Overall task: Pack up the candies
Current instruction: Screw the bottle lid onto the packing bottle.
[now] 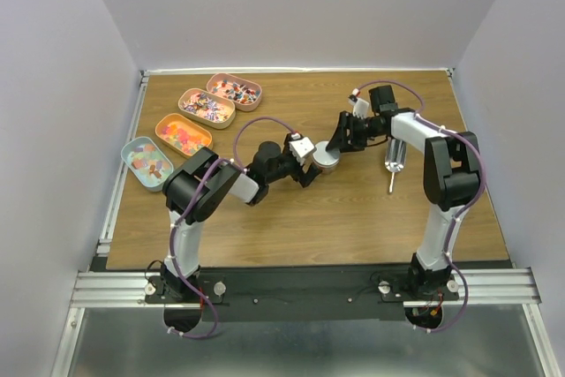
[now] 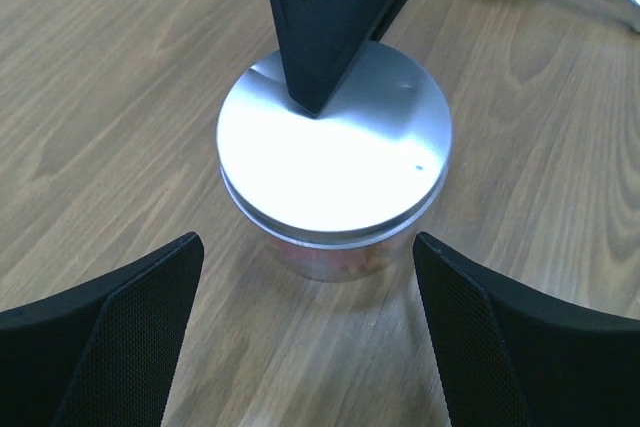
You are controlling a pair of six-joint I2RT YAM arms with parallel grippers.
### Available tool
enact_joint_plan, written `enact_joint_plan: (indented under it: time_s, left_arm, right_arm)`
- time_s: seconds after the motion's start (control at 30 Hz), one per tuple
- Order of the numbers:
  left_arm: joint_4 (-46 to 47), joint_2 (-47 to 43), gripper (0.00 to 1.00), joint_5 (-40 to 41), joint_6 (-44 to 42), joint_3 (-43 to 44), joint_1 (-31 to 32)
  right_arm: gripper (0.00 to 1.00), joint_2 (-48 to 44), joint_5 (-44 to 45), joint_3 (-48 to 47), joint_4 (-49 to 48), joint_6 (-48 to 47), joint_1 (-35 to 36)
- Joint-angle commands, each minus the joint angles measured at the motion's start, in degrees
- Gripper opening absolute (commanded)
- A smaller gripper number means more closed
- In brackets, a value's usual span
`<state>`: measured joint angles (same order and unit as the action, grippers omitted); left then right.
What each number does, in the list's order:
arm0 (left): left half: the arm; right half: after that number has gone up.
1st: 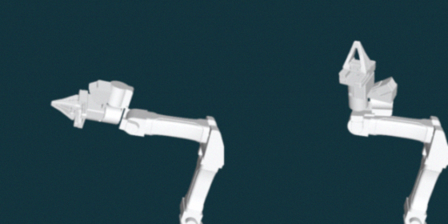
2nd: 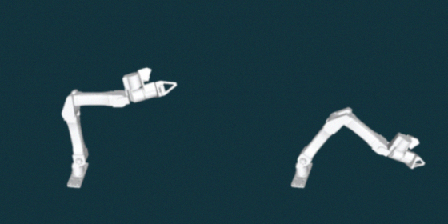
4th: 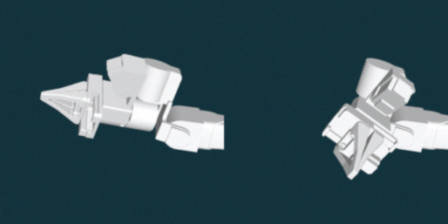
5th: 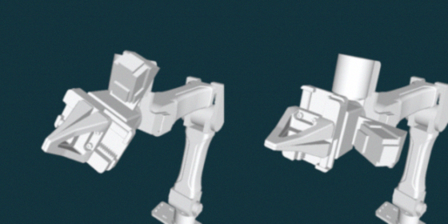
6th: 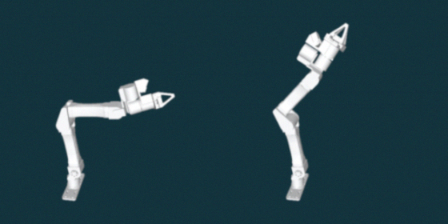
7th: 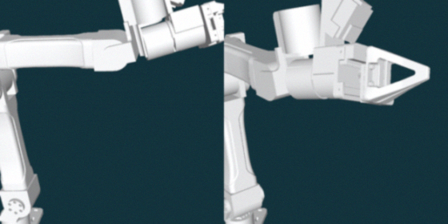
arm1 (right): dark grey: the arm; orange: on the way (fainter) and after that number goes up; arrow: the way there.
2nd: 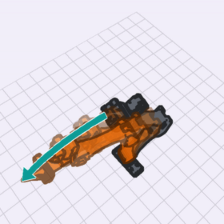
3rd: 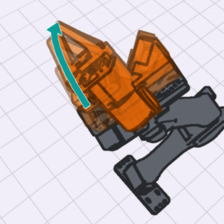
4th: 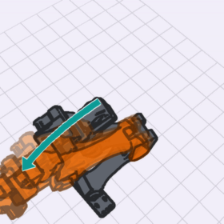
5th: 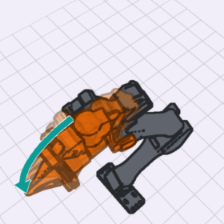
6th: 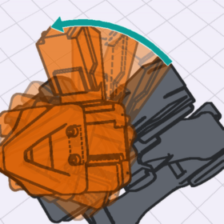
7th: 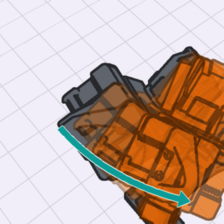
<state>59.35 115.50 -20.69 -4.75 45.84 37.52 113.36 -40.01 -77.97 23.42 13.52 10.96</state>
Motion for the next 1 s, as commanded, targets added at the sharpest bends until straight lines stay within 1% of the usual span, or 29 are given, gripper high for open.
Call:
enact_joint_plan:
  time_s: [0.0, 0.23, 0.53, 0.7, 0.8, 0.83, 0.97]
  left_arm:
    - [-8.20, -1.86, 0.93, 3.11, -1.84, 3.02, 0.45]
    - [-7.76, -1.60, 0.93, 2.32, -2.01, 3.11, 0.45]
    - [-2.49, -2.83, 0.96, -1.28, -1.67, -0.93, 0.45]
    - [2.16, -3.88, 0.97, -0.85, 0.27, -4.71, 0.54]
    - [4.80, -3.53, 0.97, 0.82, 0.71, -7.07, 1.68]
    - [5.42, -3.18, 0.97, 2.56, 0.80, -7.52, 2.20]
    - [17.60, -1.69, 0.97, 4.51, 2.46, -12.00, 2.47]
  right_arm:
    - [0.61, -0.42, -2.35, 2.21, -1.53, 0.89, 0.73]
    - [0.61, -0.60, -3.32, 3.00, -2.33, 1.94, 1.43]
    - [0.61, -0.16, -6.21, 3.79, -2.77, 2.04, 1.96]
    - [0.61, -0.07, -8.24, 4.94, -2.68, 1.16, 3.97]
    - [0.61, -0.16, -8.77, 5.46, -2.68, 1.25, 4.94]
    - [0.61, -0.07, -8.60, 5.55, -2.68, 1.25, 5.03]
    - [0.61, -0.33, -9.03, 5.99, -2.77, 1.16, 5.74]
